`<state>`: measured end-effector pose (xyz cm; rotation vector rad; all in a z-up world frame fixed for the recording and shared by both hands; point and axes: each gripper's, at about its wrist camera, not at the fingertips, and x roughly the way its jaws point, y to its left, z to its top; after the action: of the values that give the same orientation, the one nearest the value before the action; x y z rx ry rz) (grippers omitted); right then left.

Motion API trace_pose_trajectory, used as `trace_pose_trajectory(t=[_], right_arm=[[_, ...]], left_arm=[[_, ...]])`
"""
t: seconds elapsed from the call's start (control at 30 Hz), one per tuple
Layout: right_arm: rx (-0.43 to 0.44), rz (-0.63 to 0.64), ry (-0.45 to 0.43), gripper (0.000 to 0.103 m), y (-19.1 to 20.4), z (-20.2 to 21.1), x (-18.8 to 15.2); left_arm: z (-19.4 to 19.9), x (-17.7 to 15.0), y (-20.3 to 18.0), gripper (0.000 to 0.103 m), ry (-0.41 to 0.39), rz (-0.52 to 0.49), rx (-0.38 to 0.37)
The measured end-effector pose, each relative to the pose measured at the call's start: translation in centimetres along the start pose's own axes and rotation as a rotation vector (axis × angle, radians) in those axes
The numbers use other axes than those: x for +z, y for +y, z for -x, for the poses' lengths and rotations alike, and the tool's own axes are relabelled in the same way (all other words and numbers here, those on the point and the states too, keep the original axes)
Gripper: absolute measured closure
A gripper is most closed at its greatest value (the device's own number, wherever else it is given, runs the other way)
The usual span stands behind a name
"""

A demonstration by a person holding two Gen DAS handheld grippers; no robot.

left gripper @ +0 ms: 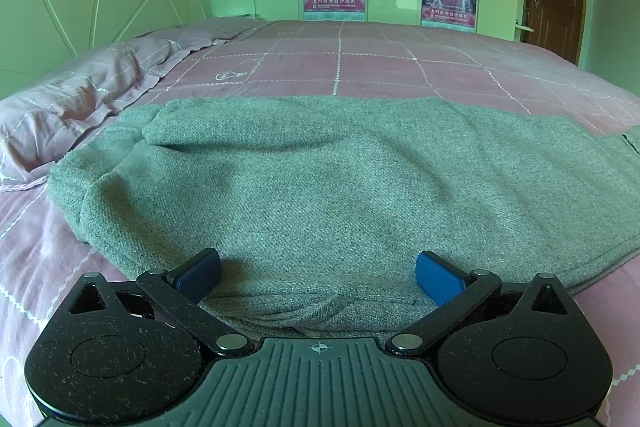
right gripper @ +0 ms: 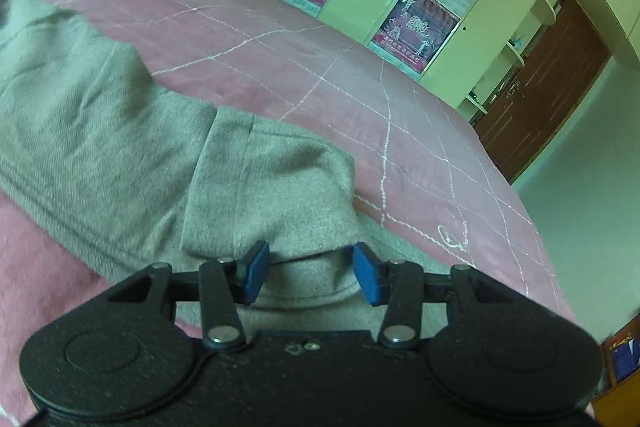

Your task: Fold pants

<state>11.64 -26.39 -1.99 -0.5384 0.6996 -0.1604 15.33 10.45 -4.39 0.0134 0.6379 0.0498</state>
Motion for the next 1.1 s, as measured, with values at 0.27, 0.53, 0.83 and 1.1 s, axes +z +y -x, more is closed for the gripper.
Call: trace_pose_trajectory(t=[0.27,0.53,0.83,1.1], right_arm=[[-0.065,0.082,-0.013,0.064,1.4,-1.5,1.0],[-0.064,0.279,-0.022,0.063,3.4,-2.7,3.4],[-0.101,0.417,-0.078,0.063,5.5,0.4,0.3],[-0.138,0.554,-0.119,0.061,7.1,-0.4,0.9]], left_arm=[[0.0,-0.2,-0.1,0.0,-0.007,0.003,0.002],[0.0,-0.2,0.0,0.0,-0.004,0.004,-0.002],[0.1,-0.6,-0.2,0.0,-0.021,0.008,0.003],[0.1,-0.4,0.0,0.0,-0.017,0.013,-0.002]])
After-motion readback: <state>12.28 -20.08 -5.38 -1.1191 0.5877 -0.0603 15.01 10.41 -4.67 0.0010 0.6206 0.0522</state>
